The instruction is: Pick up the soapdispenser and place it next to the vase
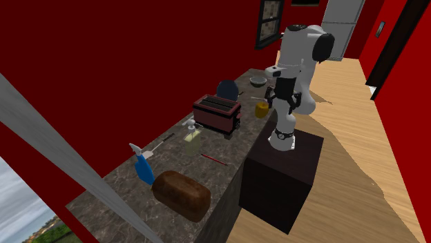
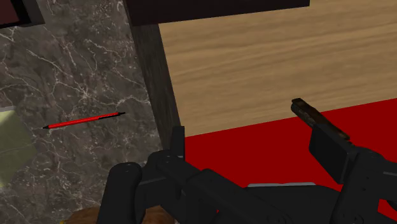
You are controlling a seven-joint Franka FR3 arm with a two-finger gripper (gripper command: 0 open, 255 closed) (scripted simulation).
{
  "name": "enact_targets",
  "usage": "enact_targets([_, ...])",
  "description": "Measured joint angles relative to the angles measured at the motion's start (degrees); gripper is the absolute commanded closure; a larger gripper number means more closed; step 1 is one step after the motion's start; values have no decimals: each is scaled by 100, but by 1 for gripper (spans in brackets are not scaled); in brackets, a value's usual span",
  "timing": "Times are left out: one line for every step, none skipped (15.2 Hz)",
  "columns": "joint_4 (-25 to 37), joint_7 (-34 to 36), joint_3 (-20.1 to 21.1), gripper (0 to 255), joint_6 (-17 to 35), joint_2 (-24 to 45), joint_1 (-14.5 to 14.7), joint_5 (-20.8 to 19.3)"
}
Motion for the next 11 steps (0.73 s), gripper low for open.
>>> enact_targets([0,0,0,0,0,0,0,0])
enact_targets([-51,-61,-55,0,56,-6,-19,-37])
enact_targets([-109,-158,-144,0,140,2,-50,-96])
enact_targets([-162,-268,-243,0,228,13,-83,-162])
enact_targets([-233,-423,-391,0,344,35,-136,-256])
enact_targets([-340,-551,-508,0,460,18,-179,-335])
enact_targets([-391,-696,-647,0,580,59,-225,-420])
enact_targets([-462,-827,-771,0,712,90,-267,-497])
enact_targets([-554,-947,-892,0,896,159,-301,-565])
enact_targets([-607,-1107,-1043,0,970,147,-364,-657])
enact_targets([-618,-1257,-1191,0,1104,238,-403,-735])
